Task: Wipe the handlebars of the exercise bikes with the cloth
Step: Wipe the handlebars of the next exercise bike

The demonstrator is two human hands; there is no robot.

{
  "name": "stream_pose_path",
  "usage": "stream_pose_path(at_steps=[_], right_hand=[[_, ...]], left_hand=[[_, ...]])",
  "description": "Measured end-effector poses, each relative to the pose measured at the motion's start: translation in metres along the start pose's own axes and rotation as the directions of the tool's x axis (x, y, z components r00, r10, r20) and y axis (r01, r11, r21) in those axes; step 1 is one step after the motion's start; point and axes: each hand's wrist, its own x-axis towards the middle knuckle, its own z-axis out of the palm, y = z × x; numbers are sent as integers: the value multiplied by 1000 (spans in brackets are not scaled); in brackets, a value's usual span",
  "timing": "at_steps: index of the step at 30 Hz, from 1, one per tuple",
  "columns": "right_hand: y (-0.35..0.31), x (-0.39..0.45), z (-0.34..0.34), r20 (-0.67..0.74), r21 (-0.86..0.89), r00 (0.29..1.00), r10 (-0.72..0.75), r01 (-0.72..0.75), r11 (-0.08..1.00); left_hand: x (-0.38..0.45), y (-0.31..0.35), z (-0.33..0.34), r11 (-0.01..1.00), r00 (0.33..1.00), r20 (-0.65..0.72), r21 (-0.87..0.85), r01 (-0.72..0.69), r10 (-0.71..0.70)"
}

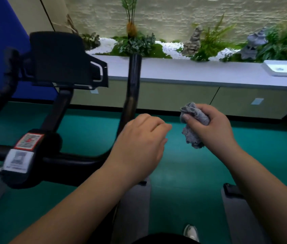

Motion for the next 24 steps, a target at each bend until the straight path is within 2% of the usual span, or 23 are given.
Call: stream_pose_path(at_steps=[2, 4, 7, 11, 17, 21, 24], right_hand=[[25, 13, -25, 52, -16, 998, 26, -25, 1000], [52, 26, -50, 96, -51, 993, 69, -64, 997], [86, 47, -83, 137, -109, 981, 138, -123, 986], [113, 72, -104, 220, -95, 951, 216, -200, 975], [149, 118, -105, 273, -144, 939, 207, -172, 974], [167, 161, -98, 336, -61, 892, 301, -298, 953], [170, 204, -83, 386, -53, 867, 314, -319, 946]], left_hand=[[21, 20, 31, 999, 998, 63, -23, 32, -30], [38, 33, 63, 992, 981, 155, -13, 124, -121], [64, 44, 108, 962, 908, 318, 75, 263, -273], [93, 51, 156, 925, 821, 427, 197, 324, -379], [128, 43, 202, 896, 762, 473, 271, 351, -442], [162, 18, 221, 891, 761, 464, 269, 367, -453], [192, -9, 231, 883, 765, 441, 265, 388, -469]])
